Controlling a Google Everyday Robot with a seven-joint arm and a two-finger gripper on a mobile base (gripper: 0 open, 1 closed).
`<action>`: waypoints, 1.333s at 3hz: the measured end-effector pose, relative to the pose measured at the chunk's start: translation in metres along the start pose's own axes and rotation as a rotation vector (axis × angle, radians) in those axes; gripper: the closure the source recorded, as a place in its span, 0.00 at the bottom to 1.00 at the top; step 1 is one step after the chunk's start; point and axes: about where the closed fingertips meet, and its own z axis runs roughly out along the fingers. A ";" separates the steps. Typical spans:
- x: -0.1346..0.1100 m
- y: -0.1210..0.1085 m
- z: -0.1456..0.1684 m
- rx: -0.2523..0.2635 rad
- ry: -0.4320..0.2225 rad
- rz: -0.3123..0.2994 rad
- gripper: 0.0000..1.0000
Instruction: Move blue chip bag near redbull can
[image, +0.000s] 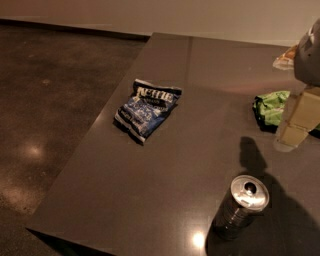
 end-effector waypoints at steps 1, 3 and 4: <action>0.000 0.000 0.000 0.000 0.000 0.000 0.00; -0.029 -0.030 0.019 -0.033 -0.098 -0.051 0.00; -0.058 -0.054 0.045 -0.069 -0.184 -0.100 0.00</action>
Offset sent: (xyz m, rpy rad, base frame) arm 0.0320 0.0149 -0.0014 0.0736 0.0199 0.0546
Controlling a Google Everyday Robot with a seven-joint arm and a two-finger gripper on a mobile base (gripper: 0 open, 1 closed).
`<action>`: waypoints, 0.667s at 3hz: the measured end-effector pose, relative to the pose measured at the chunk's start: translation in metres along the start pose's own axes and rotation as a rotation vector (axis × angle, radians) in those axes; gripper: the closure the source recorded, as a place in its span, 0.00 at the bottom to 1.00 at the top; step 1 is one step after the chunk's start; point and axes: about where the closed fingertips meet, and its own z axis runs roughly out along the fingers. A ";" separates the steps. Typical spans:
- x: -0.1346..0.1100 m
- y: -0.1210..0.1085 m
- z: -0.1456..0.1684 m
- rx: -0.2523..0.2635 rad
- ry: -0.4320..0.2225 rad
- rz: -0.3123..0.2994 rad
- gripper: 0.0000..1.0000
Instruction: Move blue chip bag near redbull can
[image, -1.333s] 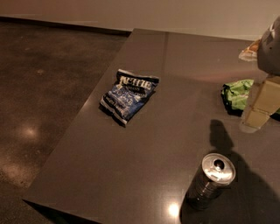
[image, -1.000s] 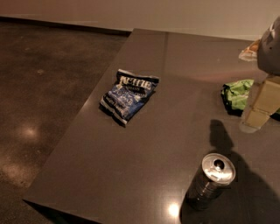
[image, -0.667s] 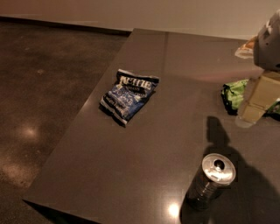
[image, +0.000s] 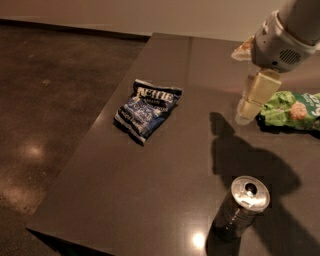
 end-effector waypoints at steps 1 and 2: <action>-0.020 -0.027 0.037 -0.030 -0.040 -0.043 0.00; -0.042 -0.047 0.077 -0.063 -0.058 -0.080 0.00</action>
Offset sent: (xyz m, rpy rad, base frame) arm 0.1037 0.0969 -0.0742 0.0539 0.0462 0.1688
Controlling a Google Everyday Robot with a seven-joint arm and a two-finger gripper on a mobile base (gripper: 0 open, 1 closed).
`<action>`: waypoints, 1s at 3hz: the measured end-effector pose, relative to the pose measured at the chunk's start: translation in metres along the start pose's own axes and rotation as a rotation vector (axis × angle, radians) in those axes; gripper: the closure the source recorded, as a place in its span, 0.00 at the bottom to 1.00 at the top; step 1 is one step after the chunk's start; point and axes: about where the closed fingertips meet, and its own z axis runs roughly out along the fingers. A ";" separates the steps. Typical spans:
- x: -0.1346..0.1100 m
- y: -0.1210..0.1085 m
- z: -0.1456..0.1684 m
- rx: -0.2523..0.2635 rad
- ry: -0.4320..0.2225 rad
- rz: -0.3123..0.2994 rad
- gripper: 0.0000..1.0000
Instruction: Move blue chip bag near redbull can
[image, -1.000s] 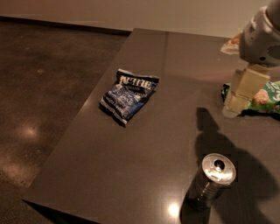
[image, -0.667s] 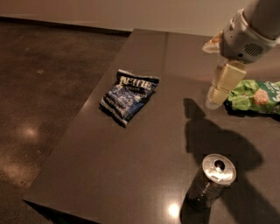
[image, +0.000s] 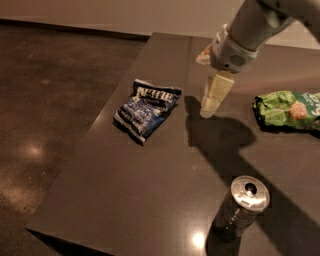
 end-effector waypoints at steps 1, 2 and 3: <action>-0.024 -0.010 0.034 -0.037 -0.028 -0.023 0.00; -0.052 -0.013 0.063 -0.083 -0.055 -0.039 0.00; -0.072 -0.011 0.081 -0.126 -0.069 -0.060 0.00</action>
Offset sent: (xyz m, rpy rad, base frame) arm 0.0335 0.1153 -0.0484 0.0748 0.1031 0.1237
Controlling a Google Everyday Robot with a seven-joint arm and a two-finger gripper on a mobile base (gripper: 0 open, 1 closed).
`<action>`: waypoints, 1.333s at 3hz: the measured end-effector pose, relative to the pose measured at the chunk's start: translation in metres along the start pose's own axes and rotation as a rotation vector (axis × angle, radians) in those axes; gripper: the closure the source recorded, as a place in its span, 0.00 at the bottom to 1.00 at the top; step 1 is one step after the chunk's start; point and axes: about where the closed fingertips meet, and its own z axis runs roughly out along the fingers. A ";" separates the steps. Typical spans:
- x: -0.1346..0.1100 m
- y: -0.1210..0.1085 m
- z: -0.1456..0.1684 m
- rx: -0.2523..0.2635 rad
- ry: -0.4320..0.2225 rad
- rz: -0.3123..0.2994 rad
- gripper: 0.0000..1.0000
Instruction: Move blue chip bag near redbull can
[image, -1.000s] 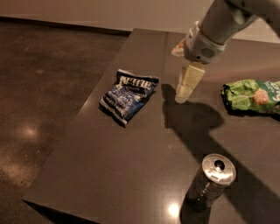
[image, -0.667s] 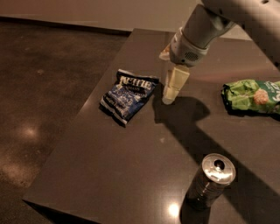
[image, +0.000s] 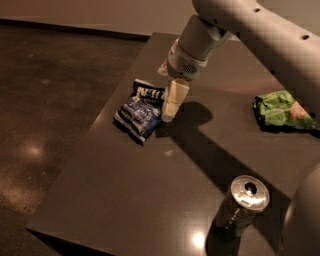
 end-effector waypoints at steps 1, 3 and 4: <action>-0.009 0.001 0.014 -0.047 0.019 -0.008 0.12; -0.007 0.006 0.027 -0.132 0.034 0.026 0.55; -0.004 0.009 0.017 -0.143 0.009 0.051 0.78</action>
Offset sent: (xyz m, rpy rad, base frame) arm -0.0072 0.0202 -0.0263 -0.0767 0.1598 0.0511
